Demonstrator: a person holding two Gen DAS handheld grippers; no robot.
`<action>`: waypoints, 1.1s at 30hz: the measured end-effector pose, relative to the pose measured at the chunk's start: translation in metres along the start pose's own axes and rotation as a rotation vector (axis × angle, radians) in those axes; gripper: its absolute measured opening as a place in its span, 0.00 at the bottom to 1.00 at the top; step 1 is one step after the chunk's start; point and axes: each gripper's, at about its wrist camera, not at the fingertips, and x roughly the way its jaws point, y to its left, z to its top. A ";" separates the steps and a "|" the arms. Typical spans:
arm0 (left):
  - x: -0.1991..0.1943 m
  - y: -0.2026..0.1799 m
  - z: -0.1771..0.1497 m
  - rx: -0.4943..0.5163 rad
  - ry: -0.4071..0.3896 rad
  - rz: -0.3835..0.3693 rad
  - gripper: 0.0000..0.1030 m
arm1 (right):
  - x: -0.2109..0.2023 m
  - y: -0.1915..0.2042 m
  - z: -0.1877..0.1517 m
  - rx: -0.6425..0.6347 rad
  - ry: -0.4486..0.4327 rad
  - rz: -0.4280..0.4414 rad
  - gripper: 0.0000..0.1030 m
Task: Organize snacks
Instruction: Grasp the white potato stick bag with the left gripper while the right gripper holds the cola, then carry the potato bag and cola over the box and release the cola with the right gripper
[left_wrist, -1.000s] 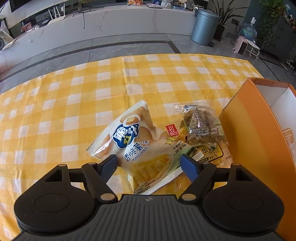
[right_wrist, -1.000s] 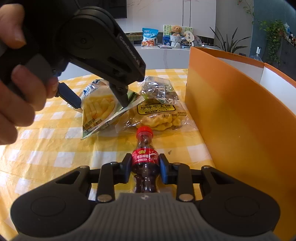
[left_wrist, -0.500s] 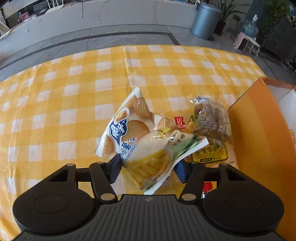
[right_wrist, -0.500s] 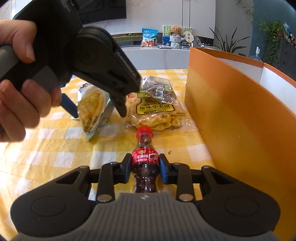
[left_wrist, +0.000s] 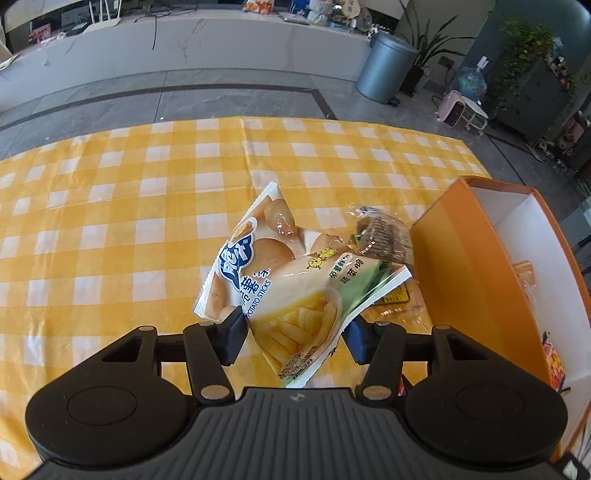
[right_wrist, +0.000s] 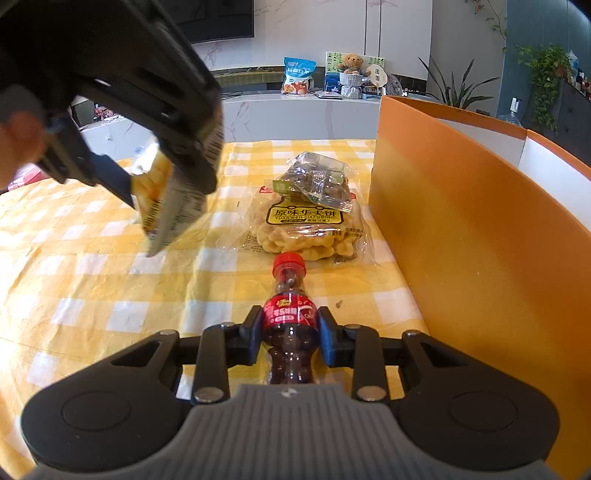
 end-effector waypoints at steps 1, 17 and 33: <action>-0.006 -0.001 -0.004 0.007 -0.010 -0.007 0.60 | 0.000 0.000 0.000 0.003 0.002 0.002 0.29; -0.107 -0.012 -0.043 -0.044 -0.299 -0.080 0.60 | -0.042 -0.021 0.016 0.100 -0.085 0.188 0.28; -0.114 -0.106 -0.041 0.099 -0.444 -0.315 0.60 | -0.164 -0.160 0.065 0.210 -0.365 0.126 0.28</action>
